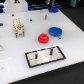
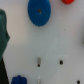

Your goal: Insert the blue gear onto the right peg, followed by the red gear

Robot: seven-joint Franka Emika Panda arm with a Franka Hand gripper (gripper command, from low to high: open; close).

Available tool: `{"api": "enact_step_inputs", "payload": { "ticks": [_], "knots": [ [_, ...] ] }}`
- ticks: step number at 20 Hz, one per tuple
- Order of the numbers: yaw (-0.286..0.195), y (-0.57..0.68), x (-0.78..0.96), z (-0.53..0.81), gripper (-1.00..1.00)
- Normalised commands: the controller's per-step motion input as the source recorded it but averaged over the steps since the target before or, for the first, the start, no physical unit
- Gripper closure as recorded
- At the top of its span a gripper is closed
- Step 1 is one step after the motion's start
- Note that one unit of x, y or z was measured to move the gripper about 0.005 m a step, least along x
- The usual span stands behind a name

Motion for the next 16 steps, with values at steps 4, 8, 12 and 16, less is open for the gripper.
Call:
{"api": "enact_step_inputs", "payload": {
  "ticks": [4, 8, 12, 16],
  "knots": [
    [0.0, 0.34, -0.28, -0.43, -1.0],
    [0.0, 0.28, -0.23, -0.47, -1.0],
    [0.0, 0.12, -0.2, -0.5, -1.0],
    [0.0, -0.01, -0.21, -0.49, -1.0]
  ]
}}
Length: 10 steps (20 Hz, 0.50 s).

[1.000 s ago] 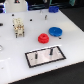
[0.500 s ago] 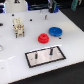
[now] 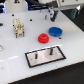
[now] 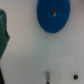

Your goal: Insert the blue gear onto the right peg, followed by the red gear

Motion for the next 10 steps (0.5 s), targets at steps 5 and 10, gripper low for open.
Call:
{"api": "enact_step_inputs", "payload": {
  "ticks": [5, 10],
  "knots": [
    [0.0, -0.01, -0.2, -0.51, -1.0],
    [0.0, -0.02, -0.19, -0.48, -1.0]
  ]
}}
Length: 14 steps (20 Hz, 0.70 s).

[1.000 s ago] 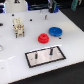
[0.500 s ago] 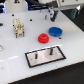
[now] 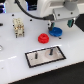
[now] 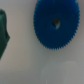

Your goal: Insert the blue gear onto the right peg, followed by the red gear

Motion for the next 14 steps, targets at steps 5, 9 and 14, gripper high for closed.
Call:
{"api": "enact_step_inputs", "payload": {
  "ticks": [5, 9, 14],
  "knots": [
    [0.0, -0.14, -0.27, -0.27, -1.0],
    [0.0, -0.12, -0.34, -0.19, 1.0],
    [0.0, -0.14, -0.29, -0.26, 1.0]
  ]
}}
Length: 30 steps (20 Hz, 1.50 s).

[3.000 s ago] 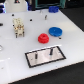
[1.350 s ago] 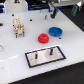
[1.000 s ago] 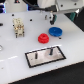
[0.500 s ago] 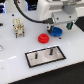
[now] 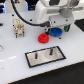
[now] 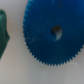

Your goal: Insert the blue gear onto the right peg, followed by the red gear

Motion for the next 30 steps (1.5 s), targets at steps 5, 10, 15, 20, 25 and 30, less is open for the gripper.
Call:
{"api": "enact_step_inputs", "payload": {
  "ticks": [5, 10, 15, 20, 25, 30],
  "knots": [
    [0.0, -0.09, -0.14, -0.11, 1.0],
    [0.0, -0.02, -0.01, 0.01, 1.0],
    [0.0, 0.01, 0.14, 0.44, 1.0],
    [0.0, -0.05, 0.33, 0.42, 1.0],
    [0.0, -0.2, 0.45, 0.42, 1.0],
    [0.0, -0.24, 0.53, 0.44, 1.0]
  ]
}}
